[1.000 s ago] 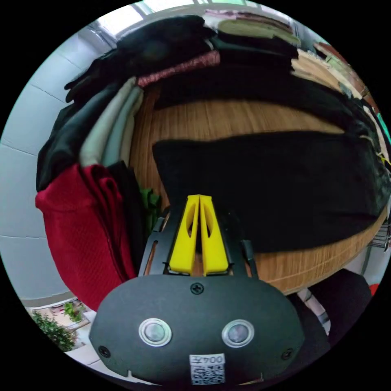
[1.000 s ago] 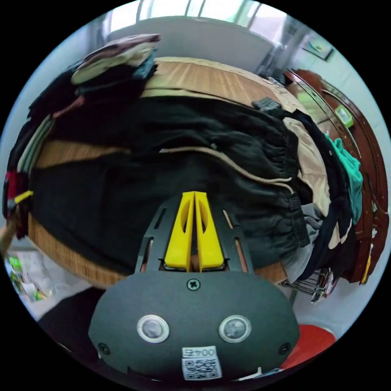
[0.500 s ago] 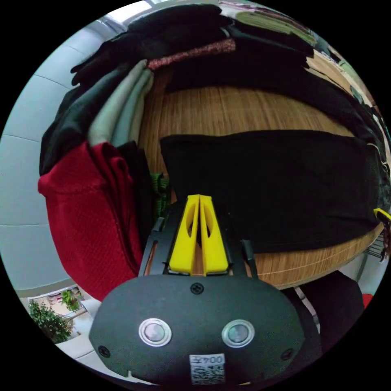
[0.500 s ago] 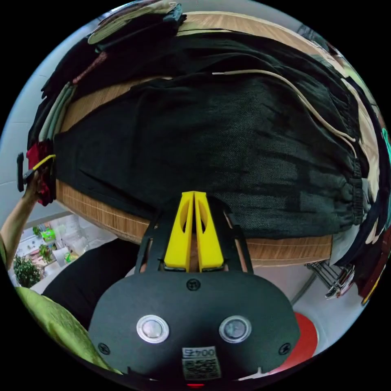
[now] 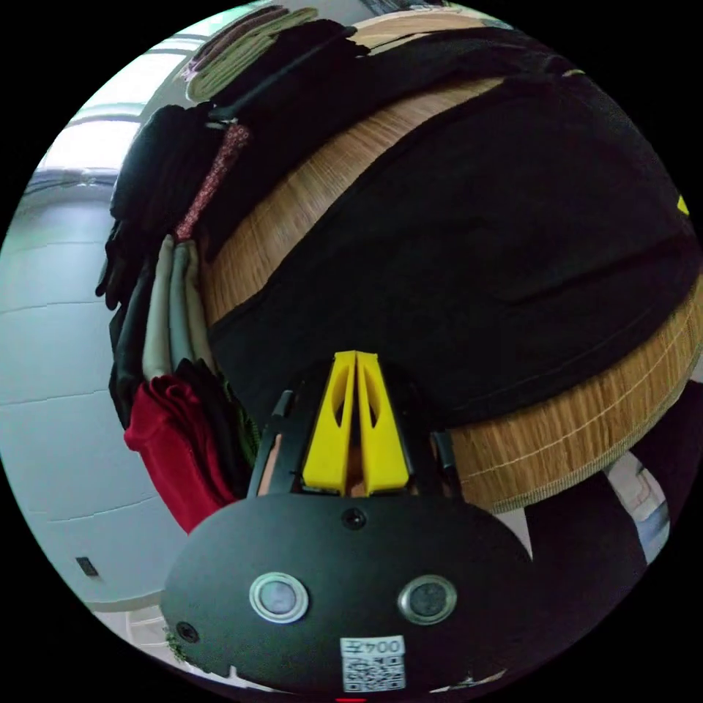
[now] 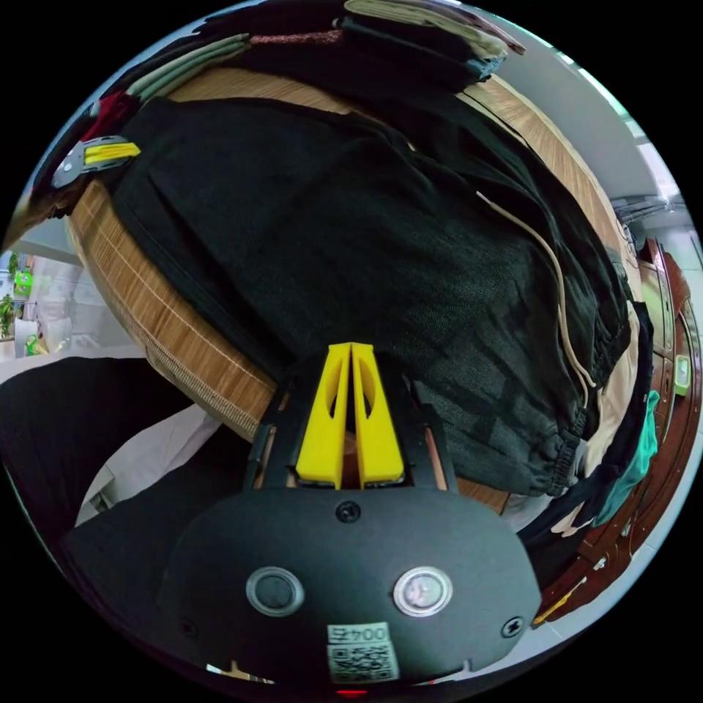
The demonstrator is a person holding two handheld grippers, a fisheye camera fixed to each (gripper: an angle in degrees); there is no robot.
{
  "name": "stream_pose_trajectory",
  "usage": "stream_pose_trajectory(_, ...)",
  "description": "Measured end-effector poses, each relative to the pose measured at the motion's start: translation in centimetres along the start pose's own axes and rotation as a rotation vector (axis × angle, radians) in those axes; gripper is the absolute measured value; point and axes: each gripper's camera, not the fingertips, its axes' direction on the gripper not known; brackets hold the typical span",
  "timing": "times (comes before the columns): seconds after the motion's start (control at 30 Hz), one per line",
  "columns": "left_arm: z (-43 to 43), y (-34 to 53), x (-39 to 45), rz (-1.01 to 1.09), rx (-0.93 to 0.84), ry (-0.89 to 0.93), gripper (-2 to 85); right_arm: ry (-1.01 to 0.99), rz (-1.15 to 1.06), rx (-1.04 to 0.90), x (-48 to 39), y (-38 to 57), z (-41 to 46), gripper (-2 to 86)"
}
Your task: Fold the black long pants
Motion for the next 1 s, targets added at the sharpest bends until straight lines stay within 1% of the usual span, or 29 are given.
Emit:
stream_pose_trajectory(0.03, -0.3, 0.1, -0.7, -0.027, -0.005, 0.025, 0.4, -0.012, 0.017, -0.015, 0.0, -0.3, 0.0, -0.6)
stream_pose_trajectory(0.1, -1.7, 2.3, -4.9, -0.356, -0.017, 0.032, 0.8, -0.027, 0.052, -0.027, 0.0, -0.5, 0.1, -0.6)
stream_pose_trajectory(0.13, -1.9, 3.2, -6.0, -0.455, -0.027, 0.048, 0.9, -0.027, 0.063, -0.029, -0.2, -0.6, 0.1, -0.6)
stream_pose_trajectory(0.17, -1.9, 5.5, -8.1, -0.652, -0.053, 0.107, 1.4, -0.023, 0.064, -0.028, -0.3, -0.6, 0.1, -0.6)
stream_pose_trajectory(0.2, -1.7, 7.9, -9.8, -0.82, -0.059, 0.209, 2.4, -0.008, 0.059, -0.029, -0.7, -0.6, 0.2, -0.6)
stream_pose_trajectory(0.27, -1.4, 10.7, -11.4, -0.969, -0.014, 0.34, 4.6, 0.018, 0.045, -0.036, -1.3, -0.8, 0.2, -0.6)
stream_pose_trajectory(0.3, -1.5, 11.6, -12.1, -0.992, 0.041, 0.366, 6.5, 0.031, 0.043, -0.043, -1.6, -0.9, 0.3, -0.6)
stream_pose_trajectory(0.37, -1.2, 11.4, -12.9, -0.965, 0.062, 0.374, 9.0, 0.03, 0.062, -0.053, -1.8, -1.0, 0.3, -0.6)
stream_pose_trajectory(0.43, 0.3, 10.5, -13.5, -0.933, -0.001, 0.404, 10.0, 0.002, 0.113, -0.059, -1.6, -1.2, 0.4, -0.6)
stream_pose_trajectory(0.47, 1.5, 9.9, -13.5, -0.906, -0.067, 0.432, 9.0, -0.003, 0.123, -0.06, -1.5, -1.2, 0.4, -0.6)
stream_pose_trajectory(0.5, 1.9, 9.3, -13.3, -0.871, -0.096, 0.475, 7.2, -0.003, 0.135, -0.063, -1.6, -1.3, 0.4, -0.6)
stream_pose_trajectory(0.53, 1.2, 9.0, -13.2, -0.86, -0.088, 0.448, 5.9, 0.007, 0.135, -0.067, -1.8, -1.4, 0.4, -0.7)
stream_pose_trajectory(0.57, -1.3, 7.8, -12.3, -0.786, -0.053, 0.331, 4.1, 0.015, 0.131, -0.069, -1.9, -1.4, 0.4, -0.7)
stream_pose_trajectory(0.6, -4.6, 5.9, -10.1, -0.614, -0.006, 0.151, 3.1, 0.036, 0.123, -0.074, -2.3, -1.5, 0.5, -0.7)
stream_pose_trajectory(0.63, -6.2, 4.9, -8.4, -0.502, 0.017, 0.045, 2.9, 0.055, 0.117, -0.079, -2.6, -1.6, 0.5, -0.7)
stream_pose_trajectory(0.67, -8.7, 3.3, -4.6, -0.289, 0.043, -0.161, 2.5, 0.063, 0.116, -0.083, -2.7, -1.7, 0.5, -0.7)
stream_pose_trajectory(0.7, -10.3, 2.7, -0.5, -0.097, 0.074, -0.322, 2.4, 0.072, 0.122, -0.089, -2.8, -1.8, 0.6, -0.7)
stream_pose_trajectory(0.73, -10.6, 2.6, 1.3, -0.007, 0.083, -0.371, 2.3, 0.074, 0.132, -0.092, -2.8, -1.9, 0.6, -0.7)
stream_pose_trajectory(0.77, -10.5, 2.7, 4.4, 0.14, 0.073, -0.431, 2.4, 0.074, 0.138, -0.093, -2.8, -1.9, 0.6, -0.7)
stream_pose_trajectory(0.8, -10.3, 3.3, 6.7, 0.241, 0.068, -0.476, 2.5, 0.07, 0.151, -0.093, -2.7, -1.9, 0.6, -0.7)
stream_pose_trajectory(0.87, -10.0, 4.5, 8.4, 0.333, 0.041, -0.49, 3.0, 0.063, 0.168, -0.095, -2.5, -1.9, 0.6, -0.7)
stream_pose_trajectory(0.9, -9.9, 5.3, 8.2, 0.328, 0.012, -0.485, 3.4, 0.061, 0.174, -0.098, -2.4, -2.0, 0.6, -0.7)
stream_pose_trajectory(0.93, -9.9, 5.7, 7.6, 0.298, -0.009, -0.475, 3.8, 0.059, 0.178, -0.102, -2.3, -2.1, 0.6, -0.7)
stream_pose_trajectory(1.0, -9.3, 7.4, 2.6, 0.07, -0.154, -0.357, 6.0, 0.06, 0.177, -0.103, -2.1, -2.1, 0.7, -0.7)
